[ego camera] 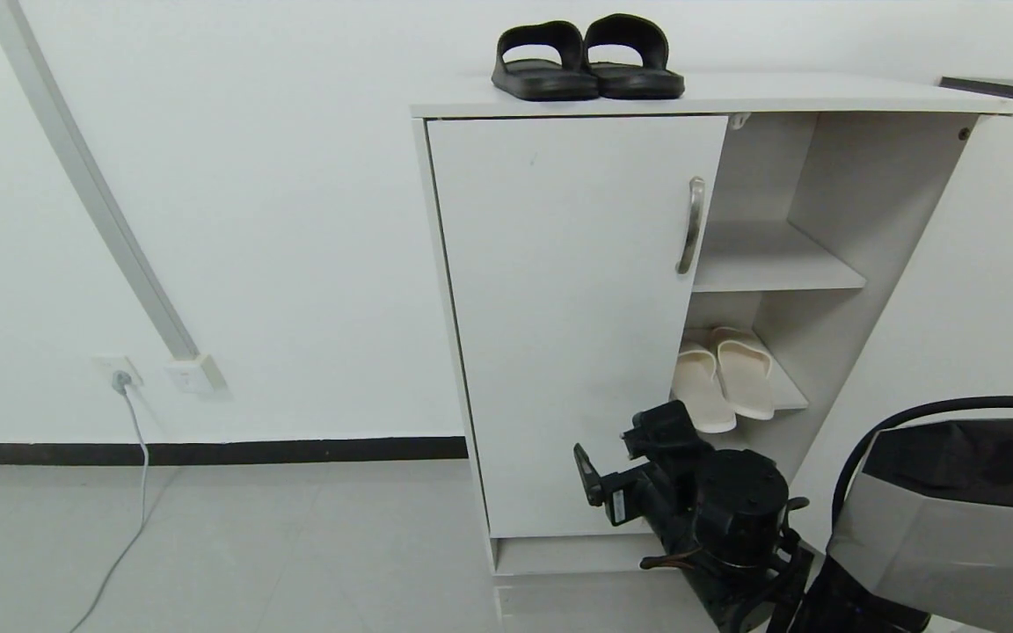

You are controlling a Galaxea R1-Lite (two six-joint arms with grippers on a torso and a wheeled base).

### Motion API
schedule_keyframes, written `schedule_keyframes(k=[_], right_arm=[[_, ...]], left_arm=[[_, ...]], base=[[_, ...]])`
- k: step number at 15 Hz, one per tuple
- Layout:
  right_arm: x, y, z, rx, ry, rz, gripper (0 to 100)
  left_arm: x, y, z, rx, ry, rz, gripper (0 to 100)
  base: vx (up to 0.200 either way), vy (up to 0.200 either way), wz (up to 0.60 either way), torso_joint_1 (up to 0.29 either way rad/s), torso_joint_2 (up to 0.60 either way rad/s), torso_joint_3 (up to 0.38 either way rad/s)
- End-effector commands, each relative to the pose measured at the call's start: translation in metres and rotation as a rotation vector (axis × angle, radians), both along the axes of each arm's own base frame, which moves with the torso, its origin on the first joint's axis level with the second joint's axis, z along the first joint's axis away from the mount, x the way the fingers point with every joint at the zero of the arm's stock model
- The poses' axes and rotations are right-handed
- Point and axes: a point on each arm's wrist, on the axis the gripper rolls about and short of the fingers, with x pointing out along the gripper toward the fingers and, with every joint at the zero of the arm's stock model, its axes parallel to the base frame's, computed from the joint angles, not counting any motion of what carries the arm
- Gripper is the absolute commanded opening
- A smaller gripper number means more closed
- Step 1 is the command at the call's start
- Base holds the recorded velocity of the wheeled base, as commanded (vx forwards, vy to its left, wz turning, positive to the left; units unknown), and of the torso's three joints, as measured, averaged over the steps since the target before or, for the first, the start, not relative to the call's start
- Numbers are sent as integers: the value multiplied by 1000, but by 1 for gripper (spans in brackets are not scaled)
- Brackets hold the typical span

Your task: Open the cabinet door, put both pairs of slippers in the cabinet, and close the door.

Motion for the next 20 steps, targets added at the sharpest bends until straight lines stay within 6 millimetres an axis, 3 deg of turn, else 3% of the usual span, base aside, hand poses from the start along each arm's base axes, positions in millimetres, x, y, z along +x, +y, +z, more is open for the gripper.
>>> schedule_keyframes(k=[1,8,20], right_arm=[[0,1,-3,-6,6,2,100],[0,1,-8,-16,1,24,100],[0,2,-7,-16,-3,24,100]], left_arm=[[0,0,0,0,1,1,0],[0,0,0,0,1,1,0],[0,0,0,0,1,3,0]], base=[[0,0,0,0,0,0],[0,0,0,1,-18,-17],[0,0,0,76,-413,-345]])
